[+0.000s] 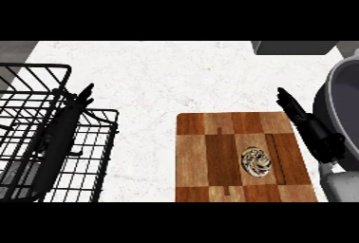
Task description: Pick the cupcake from the cutting board and place it in the pot
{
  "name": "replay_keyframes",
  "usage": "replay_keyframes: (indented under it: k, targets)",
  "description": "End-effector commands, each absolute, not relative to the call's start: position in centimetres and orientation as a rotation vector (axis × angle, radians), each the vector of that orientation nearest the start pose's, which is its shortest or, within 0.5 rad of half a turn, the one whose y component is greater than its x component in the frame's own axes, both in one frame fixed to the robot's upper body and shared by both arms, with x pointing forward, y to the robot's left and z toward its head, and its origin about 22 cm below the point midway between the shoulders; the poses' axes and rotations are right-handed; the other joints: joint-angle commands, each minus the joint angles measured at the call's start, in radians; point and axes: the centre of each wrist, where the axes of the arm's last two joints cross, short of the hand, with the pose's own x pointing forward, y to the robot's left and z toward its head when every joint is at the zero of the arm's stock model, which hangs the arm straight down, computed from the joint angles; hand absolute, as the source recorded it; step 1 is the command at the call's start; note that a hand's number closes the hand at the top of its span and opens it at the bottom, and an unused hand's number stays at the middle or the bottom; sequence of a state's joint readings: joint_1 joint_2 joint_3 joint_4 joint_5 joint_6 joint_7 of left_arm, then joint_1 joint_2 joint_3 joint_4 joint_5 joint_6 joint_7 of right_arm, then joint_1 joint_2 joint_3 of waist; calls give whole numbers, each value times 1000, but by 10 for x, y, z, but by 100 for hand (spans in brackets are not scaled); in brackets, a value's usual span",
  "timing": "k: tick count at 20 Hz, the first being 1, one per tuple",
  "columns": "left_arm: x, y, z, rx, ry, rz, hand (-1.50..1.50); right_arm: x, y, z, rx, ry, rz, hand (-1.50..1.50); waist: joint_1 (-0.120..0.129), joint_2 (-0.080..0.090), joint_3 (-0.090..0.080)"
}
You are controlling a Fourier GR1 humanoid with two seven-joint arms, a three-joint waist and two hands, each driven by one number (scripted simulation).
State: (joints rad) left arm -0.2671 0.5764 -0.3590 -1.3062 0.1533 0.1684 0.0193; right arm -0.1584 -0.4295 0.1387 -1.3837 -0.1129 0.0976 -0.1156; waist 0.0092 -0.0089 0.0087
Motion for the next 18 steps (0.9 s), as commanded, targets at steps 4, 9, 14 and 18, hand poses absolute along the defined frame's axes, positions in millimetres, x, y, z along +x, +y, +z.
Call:
replay_keyframes:
  k: [4, 9, 14, 18]
  targets:
    - [310, 297, 59, 244, -1662, -175, 0, 288, -343, 83, 198, -1849, 418, 150, -13, -2, -8]
    - [303, 279, 47, 140, -1728, 31, 0, 265, -419, 101, -422, -1810, 468, -150, -38, -2, -7]
    - [302, 286, 59, 113, -1761, 54, 0, 236, -434, 85, -226, -1995, 696, -150, -23, 2, -6]
    - [307, 276, 76, 129, -1753, 54, 0, 217, -422, 83, -265, -1956, 882, -150, -27, 1, -7]
